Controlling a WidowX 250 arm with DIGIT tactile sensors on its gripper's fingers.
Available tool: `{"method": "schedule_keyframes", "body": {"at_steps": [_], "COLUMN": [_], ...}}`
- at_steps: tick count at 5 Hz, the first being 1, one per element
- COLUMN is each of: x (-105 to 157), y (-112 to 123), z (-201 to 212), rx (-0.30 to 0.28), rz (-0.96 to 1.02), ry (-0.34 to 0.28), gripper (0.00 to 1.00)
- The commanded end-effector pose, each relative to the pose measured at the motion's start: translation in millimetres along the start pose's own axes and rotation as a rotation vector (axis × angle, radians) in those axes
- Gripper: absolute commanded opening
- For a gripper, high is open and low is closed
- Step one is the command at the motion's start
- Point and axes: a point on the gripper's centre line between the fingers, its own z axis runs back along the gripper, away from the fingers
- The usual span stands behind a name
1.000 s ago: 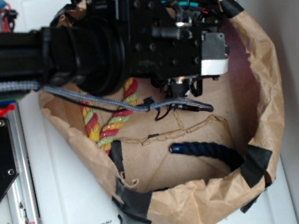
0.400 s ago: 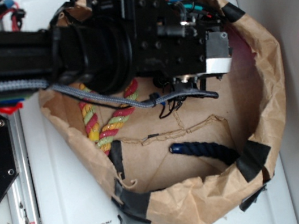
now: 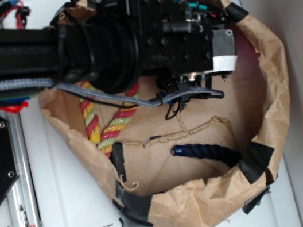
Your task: Grab the silver keys.
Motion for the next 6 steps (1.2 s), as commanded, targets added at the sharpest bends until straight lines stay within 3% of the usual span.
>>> {"method": "schedule_keyframes", "body": {"at_steps": [1,2,3,4,5,6], "x": [5,-24,-40,-37,-31,-23], "y": [21,-17,-35,-57,-56,-49], "z": [94,157,201,189,176,168], "rx": [-0.305,-0.492,-0.536,-0.391,-0.325,-0.348], "rz": [0.13,0.092,0.054,0.069,0.177,0.246], "ry": [-0.115,-0.175,-0.164,-0.144,-0.126,-0.098], "gripper": [0.0,0.0,0.0,0.0,0.0,0.0]}}
